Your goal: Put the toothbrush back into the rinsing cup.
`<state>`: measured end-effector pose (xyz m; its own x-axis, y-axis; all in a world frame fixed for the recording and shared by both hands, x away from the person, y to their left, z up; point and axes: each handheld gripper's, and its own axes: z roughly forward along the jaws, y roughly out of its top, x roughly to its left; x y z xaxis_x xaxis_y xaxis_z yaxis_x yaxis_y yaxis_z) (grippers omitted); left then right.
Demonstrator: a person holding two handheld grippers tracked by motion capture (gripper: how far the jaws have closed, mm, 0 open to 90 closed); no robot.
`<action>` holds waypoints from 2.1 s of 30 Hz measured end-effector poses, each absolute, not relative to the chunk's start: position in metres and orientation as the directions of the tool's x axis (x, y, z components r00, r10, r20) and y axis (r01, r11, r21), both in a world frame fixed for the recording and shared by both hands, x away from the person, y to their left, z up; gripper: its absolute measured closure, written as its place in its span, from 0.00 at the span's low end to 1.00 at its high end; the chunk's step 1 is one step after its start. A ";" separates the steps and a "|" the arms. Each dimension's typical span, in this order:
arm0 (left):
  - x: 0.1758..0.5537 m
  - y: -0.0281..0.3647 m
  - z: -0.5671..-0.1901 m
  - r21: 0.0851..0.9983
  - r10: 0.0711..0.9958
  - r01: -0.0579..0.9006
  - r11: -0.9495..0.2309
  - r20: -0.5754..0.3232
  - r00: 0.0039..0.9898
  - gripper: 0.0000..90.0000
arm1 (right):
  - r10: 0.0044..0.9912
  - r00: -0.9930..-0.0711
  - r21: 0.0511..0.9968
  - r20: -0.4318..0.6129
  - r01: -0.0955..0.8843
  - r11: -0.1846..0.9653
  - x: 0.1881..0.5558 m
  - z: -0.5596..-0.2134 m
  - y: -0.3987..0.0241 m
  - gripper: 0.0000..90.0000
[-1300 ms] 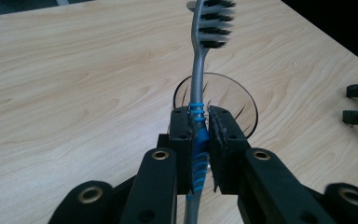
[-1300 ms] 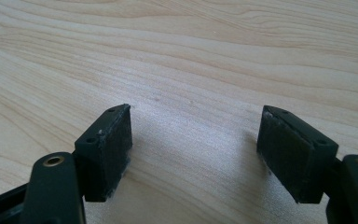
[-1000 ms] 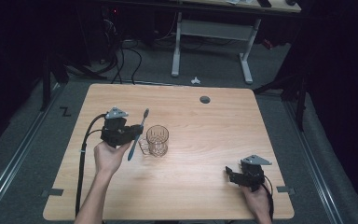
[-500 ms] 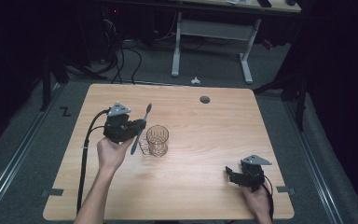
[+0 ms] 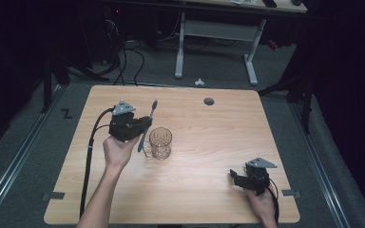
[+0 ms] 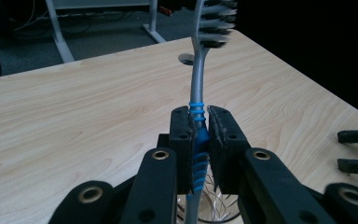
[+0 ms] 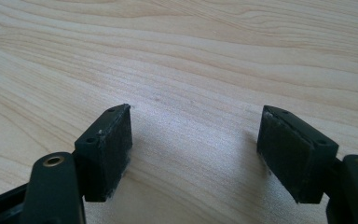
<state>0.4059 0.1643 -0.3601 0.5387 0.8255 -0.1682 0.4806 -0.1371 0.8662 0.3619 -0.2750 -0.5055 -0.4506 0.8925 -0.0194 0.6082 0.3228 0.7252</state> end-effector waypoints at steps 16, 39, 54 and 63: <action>0.418 0.162 -0.363 0.888 0.815 0.453 -0.083 -0.201 0.543 0.90 | 0.893 -0.450 0.725 -0.020 0.608 0.323 0.362 -0.506 -0.275 0.29; 0.426 0.160 -0.371 0.896 0.803 0.435 -0.086 -0.196 0.563 0.89 | 0.892 -0.451 0.726 -0.020 0.607 0.323 0.362 -0.506 -0.275 0.29; 0.424 0.162 -0.374 0.895 0.803 0.437 -0.091 -0.193 0.564 0.89 | 0.893 -0.450 0.726 -0.021 0.608 0.323 0.362 -0.506 -0.275 0.29; 0.421 0.167 -0.377 0.893 0.802 0.442 -0.085 -0.202 0.563 0.89 | 0.893 -0.449 0.725 -0.020 0.608 0.322 0.362 -0.506 -0.275 0.29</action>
